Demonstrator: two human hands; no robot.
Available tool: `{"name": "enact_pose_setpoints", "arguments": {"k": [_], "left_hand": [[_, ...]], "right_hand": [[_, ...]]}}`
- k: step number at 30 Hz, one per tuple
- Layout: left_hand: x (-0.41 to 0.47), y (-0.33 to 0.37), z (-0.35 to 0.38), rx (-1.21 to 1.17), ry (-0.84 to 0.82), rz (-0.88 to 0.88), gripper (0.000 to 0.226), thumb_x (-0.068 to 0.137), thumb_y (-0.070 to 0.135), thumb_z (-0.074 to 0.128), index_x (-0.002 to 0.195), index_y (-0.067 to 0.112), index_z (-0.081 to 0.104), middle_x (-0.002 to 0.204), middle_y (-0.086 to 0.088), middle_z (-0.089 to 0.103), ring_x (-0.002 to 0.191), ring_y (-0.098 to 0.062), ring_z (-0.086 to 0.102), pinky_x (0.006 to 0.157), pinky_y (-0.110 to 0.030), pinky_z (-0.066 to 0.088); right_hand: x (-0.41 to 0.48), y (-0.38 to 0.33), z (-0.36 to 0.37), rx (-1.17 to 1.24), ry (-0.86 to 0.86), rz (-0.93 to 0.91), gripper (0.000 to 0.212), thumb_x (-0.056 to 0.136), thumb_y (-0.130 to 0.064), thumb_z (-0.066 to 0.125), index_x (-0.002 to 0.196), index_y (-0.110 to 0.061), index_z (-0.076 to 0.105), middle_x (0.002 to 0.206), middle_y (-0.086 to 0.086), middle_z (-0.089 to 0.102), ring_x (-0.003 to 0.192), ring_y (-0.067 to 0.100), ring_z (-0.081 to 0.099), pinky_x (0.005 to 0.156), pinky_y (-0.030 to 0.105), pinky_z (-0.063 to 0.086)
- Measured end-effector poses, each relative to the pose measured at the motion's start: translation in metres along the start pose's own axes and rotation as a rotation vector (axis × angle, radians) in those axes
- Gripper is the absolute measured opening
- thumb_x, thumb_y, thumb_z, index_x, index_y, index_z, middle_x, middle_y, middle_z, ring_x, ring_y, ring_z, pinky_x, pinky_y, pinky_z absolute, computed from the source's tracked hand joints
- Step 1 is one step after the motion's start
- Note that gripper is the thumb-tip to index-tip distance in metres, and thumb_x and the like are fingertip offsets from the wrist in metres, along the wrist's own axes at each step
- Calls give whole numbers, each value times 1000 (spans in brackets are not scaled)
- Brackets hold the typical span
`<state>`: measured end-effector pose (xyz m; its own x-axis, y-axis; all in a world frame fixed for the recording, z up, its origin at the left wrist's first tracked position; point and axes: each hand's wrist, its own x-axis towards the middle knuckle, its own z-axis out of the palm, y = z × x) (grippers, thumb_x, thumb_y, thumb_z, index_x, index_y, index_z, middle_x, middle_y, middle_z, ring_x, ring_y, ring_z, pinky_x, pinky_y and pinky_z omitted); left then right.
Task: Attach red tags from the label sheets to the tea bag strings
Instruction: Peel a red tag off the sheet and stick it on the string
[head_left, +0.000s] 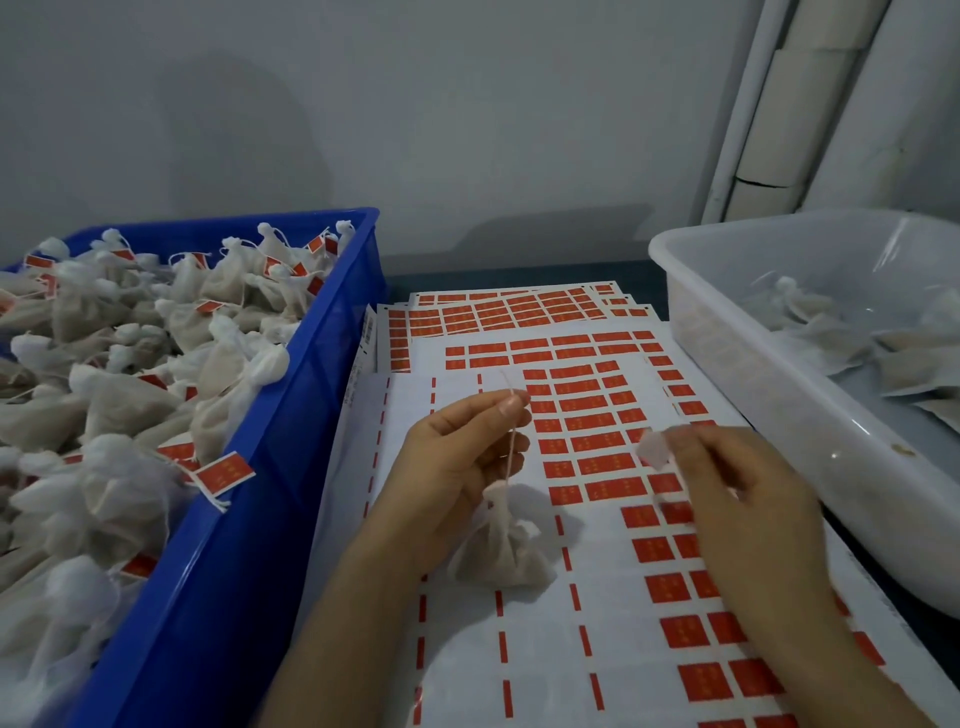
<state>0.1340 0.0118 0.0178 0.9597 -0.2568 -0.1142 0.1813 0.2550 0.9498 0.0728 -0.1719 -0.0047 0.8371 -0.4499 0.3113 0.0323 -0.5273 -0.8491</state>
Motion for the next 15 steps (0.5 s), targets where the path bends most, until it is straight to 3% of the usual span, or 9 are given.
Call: {"name": "enact_pose_setpoints", "arguments": {"k": [2,5,10,13,15], "left_hand": [[-1,2,1,-46,-20,-4,18,66,32,67,78,24,78,77,3,73,68,-11,69,60,-20,53],[-2,4,2,-79,-40,-16,17,67,32,67,77,24,78,78,3,73,70,-11,70,60,-21,54],[-3,5,2,-100,-58,-27,15,70,29,67,79,23,78,79,3,74,72,-11,71,60,-22,54],[-3,6,2,-116,-64,-43,15,72,28,67,81,24,78,79,2,74,70,-12,71,59,-22,53],[-3,6,2,-121,-61,-48,16,72,28,67,82,23,78,78,2,73,69,-12,70,59,-22,53]], "right_hand": [[6,-4,-8,82,41,71,37,70,-62,39,76,-31,59,69,-15,65,58,5,63,57,24,51],[12,-11,-14,140,-11,138,37,70,-57,43,73,-25,61,67,-23,66,60,-5,63,52,20,44],[31,-38,-22,180,-44,31,35,63,-58,49,89,-36,62,77,-21,67,65,-9,63,42,9,41],[43,-57,-16,254,-65,-28,30,63,-55,55,92,-48,56,77,-26,66,62,-5,65,40,12,45],[49,-64,-5,322,-81,-50,29,64,-52,56,91,-46,56,78,-35,63,64,-7,65,42,11,45]]}}
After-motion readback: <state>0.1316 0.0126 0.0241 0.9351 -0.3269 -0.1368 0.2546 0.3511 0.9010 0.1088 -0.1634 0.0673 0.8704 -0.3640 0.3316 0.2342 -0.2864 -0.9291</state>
